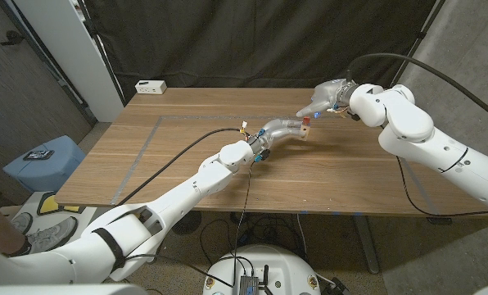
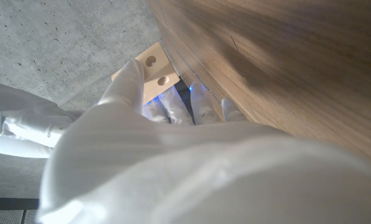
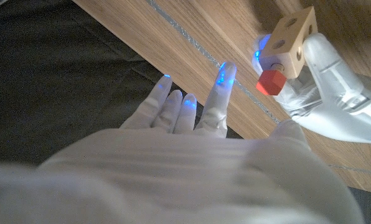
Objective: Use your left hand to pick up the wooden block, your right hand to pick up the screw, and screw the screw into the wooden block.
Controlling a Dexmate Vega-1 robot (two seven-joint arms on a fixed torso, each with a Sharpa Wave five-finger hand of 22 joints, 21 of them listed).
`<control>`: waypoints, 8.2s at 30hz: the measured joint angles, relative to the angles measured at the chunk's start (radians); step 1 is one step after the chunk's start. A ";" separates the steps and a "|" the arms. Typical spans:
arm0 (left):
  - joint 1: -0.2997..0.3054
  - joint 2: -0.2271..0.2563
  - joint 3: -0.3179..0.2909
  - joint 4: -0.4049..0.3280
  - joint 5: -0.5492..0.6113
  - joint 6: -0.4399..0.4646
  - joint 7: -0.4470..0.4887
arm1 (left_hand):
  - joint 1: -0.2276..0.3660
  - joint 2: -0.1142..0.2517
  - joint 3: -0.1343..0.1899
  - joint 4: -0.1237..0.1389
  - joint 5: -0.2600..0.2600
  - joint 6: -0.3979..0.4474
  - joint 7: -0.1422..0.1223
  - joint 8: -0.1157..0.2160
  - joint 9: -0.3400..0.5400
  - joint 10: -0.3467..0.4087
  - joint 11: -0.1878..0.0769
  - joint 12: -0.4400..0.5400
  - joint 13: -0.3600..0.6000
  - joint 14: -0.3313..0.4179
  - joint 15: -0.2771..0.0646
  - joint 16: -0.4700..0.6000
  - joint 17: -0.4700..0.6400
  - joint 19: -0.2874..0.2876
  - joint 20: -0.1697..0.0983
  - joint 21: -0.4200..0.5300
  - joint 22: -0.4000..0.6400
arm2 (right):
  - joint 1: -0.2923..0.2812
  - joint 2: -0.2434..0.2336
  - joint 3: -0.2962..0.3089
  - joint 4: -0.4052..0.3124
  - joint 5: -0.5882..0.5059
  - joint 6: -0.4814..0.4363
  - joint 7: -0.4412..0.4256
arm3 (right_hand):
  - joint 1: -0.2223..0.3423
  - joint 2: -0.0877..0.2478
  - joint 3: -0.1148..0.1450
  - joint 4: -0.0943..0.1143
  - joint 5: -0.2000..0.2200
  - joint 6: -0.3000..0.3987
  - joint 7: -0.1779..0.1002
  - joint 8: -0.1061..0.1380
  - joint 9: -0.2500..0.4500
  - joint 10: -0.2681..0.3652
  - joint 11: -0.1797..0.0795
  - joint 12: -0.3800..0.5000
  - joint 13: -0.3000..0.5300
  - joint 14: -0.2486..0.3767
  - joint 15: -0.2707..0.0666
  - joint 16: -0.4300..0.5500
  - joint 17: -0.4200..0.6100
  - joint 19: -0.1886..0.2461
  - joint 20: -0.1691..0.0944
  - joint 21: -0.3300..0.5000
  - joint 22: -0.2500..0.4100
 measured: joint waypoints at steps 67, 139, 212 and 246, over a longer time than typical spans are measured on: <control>-0.238 -0.214 -0.021 0.562 -0.039 -0.260 -0.135 | -0.001 -0.001 0.000 0.000 0.000 0.002 -0.002 -0.003 -0.001 0.002 -0.001 0.003 0.000 0.000 0.000 0.000 0.000 0.000 0.000 0.000 0.005 | -0.378 0.139 0.347 0.087 0.900 0.006 -0.893 | 0.082 0.132 0.051 -0.035 -0.011 -0.292 0.053 -0.161 -0.015 -0.074 0.073 -0.004 0.002 -0.084 0.084 -0.015 -0.003 -0.141 0.077 -0.011 0.000; -0.178 -0.166 -0.024 0.442 -0.027 -0.248 -0.101 | -0.007 -0.007 0.000 0.000 0.001 0.002 -0.002 -0.003 0.000 0.002 -0.002 0.003 0.000 0.000 0.000 -0.001 0.000 0.000 0.000 0.000 0.005 | -0.447 0.378 0.278 0.359 1.269 0.600 -1.026 | -0.021 0.176 0.053 -0.049 -0.093 -0.531 0.021 -0.192 -0.038 -0.456 0.077 -0.022 -0.014 -0.462 0.154 -0.029 0.009 -0.485 0.083 -0.019 0.000; -0.176 -0.175 -0.023 0.457 -0.033 -0.255 -0.115 | -0.004 -0.004 0.000 0.000 -0.004 0.002 -0.002 0.001 0.000 -0.001 -0.003 0.004 0.000 0.000 0.000 0.002 0.000 0.000 0.000 0.009 0.005 | -0.431 0.390 0.211 0.367 1.282 0.614 -0.974 | -0.048 0.196 0.070 -0.041 -0.093 -0.503 -0.031 -0.185 -0.038 -0.545 0.080 -0.014 -0.014 -0.536 0.161 -0.025 0.009 -0.539 0.075 -0.007 0.000; -0.151 -0.166 -0.029 0.418 -0.047 -0.221 -0.104 | -0.003 -0.003 0.000 0.000 -0.004 0.002 -0.002 0.001 0.000 0.002 -0.001 0.002 0.000 0.000 0.000 0.002 0.000 0.004 -0.004 0.009 0.005 | -0.459 0.375 0.218 0.333 1.273 0.608 -0.985 | -0.052 0.200 0.081 -0.046 -0.093 -0.470 -0.043 -0.182 -0.039 -0.529 0.056 -0.007 -0.014 -0.541 0.155 -0.017 0.009 -0.539 0.075 -0.007 0.000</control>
